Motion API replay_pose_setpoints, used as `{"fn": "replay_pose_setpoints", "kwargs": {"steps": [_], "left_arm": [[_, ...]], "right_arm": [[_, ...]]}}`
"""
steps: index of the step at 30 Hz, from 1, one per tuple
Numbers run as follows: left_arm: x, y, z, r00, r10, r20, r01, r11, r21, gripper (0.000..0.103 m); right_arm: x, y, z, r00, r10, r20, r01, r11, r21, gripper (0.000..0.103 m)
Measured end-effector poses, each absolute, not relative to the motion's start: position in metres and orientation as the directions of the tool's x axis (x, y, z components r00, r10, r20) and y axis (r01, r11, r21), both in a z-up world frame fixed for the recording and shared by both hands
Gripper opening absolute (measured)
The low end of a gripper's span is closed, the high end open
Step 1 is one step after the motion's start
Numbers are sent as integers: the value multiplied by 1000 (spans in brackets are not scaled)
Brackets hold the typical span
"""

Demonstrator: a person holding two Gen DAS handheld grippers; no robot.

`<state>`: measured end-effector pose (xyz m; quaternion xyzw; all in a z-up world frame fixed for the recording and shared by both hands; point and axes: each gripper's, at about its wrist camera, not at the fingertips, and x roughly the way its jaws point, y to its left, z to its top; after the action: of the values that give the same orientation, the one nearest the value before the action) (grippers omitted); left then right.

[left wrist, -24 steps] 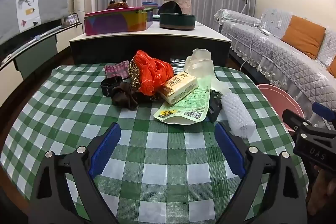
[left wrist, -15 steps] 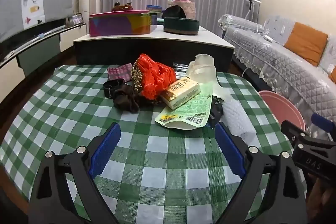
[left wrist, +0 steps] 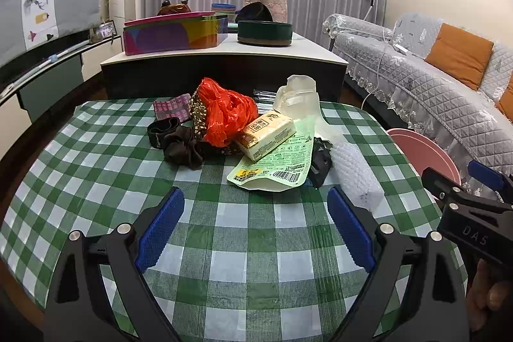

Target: Collect trash

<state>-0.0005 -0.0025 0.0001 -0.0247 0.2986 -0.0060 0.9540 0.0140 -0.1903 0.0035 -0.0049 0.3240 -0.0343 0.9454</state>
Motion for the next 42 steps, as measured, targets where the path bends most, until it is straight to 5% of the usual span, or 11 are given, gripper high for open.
{"fn": "replay_pose_setpoints", "kwargs": {"steps": [42], "left_arm": [[-1, -1, 0, 817, -36, -575, 0, 998, -62, 88]], "right_arm": [[14, -186, 6, 787, -69, -613, 51, 998, -47, 89]]}}
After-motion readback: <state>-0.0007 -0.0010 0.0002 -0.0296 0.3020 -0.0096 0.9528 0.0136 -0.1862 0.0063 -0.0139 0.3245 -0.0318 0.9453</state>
